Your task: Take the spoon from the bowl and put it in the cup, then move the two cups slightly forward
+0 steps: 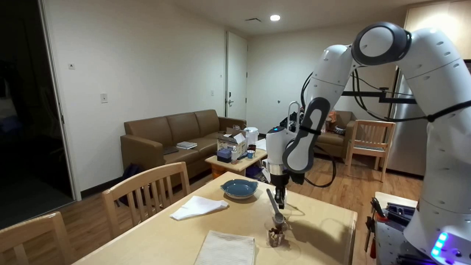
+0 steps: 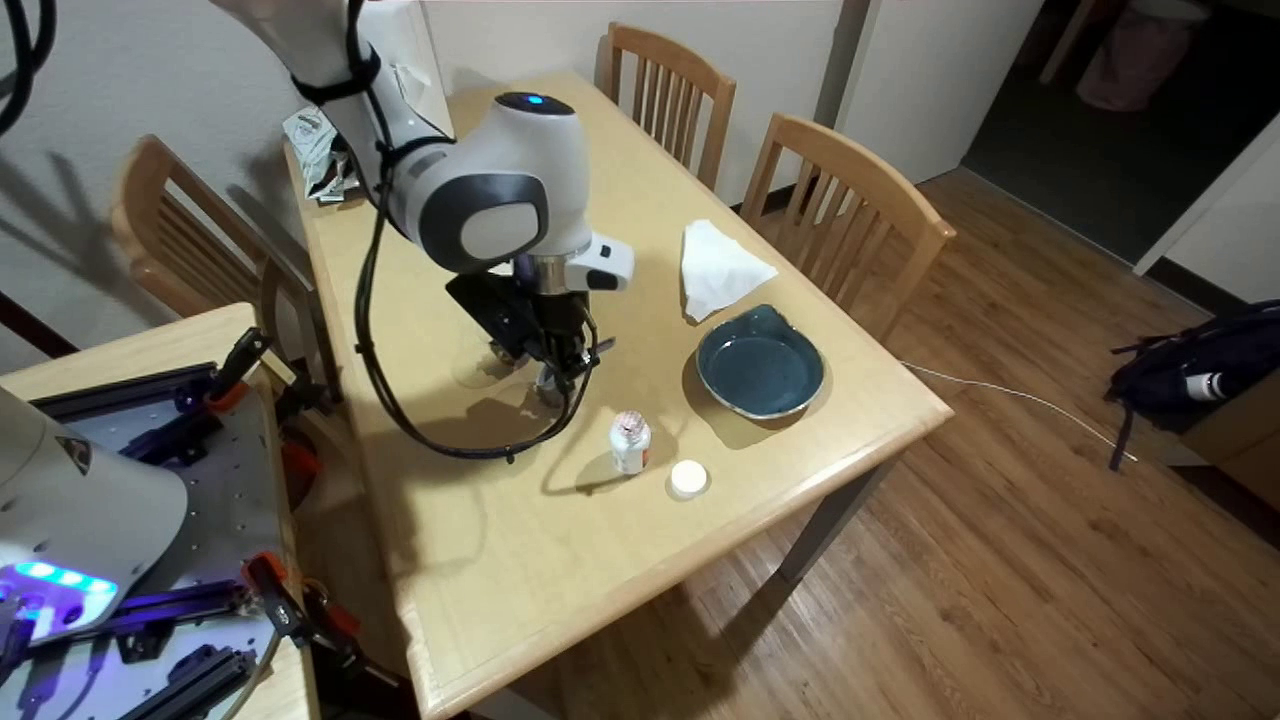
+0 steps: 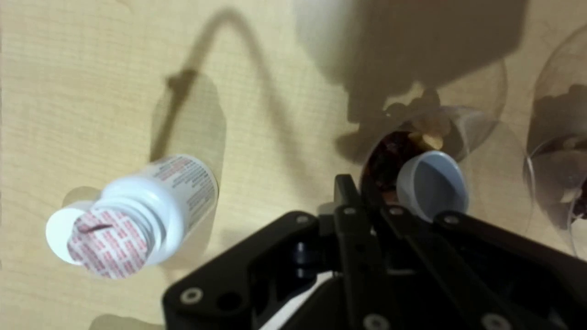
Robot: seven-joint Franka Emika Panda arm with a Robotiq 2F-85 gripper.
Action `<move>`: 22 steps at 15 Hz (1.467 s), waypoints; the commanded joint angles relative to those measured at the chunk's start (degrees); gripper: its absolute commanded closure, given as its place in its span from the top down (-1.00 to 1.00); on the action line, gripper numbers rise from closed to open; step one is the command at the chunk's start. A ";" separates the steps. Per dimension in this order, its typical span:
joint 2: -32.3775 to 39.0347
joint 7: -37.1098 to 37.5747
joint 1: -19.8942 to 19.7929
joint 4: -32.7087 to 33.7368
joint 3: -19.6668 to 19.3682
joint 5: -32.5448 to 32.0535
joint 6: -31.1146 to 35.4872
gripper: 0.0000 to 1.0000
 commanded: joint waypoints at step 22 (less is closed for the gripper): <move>25.52 -4.81 4.97 52.64 4.92 -1.64 -33.35 -0.91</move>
